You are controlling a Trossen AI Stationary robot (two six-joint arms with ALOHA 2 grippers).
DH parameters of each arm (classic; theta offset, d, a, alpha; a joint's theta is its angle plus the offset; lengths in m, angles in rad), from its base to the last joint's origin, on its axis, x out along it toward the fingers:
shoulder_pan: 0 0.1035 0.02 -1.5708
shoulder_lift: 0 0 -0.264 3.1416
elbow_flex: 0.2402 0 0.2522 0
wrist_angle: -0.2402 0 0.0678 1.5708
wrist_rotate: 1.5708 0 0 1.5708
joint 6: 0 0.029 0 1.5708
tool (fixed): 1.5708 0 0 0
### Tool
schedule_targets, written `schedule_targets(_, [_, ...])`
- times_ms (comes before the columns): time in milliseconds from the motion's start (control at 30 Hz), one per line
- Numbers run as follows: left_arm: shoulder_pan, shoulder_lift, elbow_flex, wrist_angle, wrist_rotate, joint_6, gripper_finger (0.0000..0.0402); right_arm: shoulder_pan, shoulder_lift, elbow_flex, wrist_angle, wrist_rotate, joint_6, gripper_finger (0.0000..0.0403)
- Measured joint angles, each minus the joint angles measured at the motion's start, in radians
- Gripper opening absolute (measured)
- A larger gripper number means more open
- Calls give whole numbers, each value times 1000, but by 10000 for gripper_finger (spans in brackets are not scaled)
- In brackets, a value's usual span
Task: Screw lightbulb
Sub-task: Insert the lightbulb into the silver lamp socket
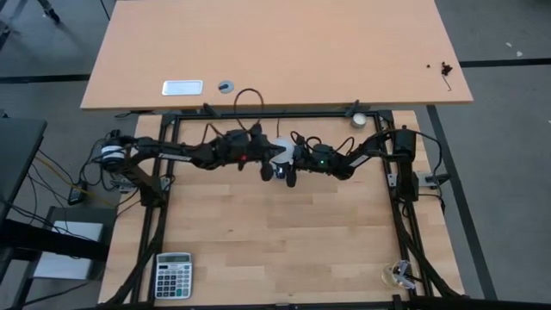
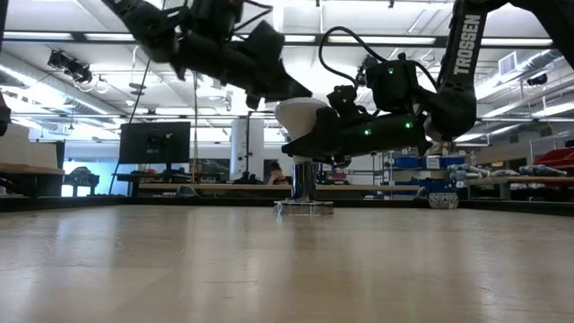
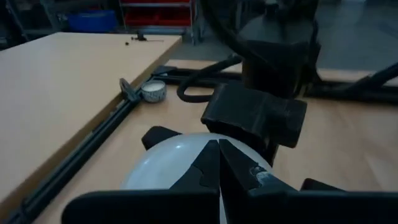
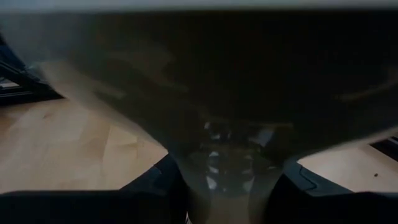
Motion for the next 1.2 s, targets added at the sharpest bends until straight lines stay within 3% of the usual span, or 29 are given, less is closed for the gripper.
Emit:
schedule_targets(200, [-7, 7, 86, -171, -39, 33, 0, 0, 0, 0, -8, 0, 7, 151])
schedule_targets(400, [-6, 5, 88, -196, -55, 29, 0, 0, 2, -1, -32, -10, 16, 198])
schedule_targets(667, [-6, 5, 88, -201, -49, 26, 0, 2, -15, -2, -58, -10, 18, 210])
schedule_targets(1200, [-6, 6, 87, -203, -45, 25, 0, 19, -325, -3, -580, 39, 7, 213])
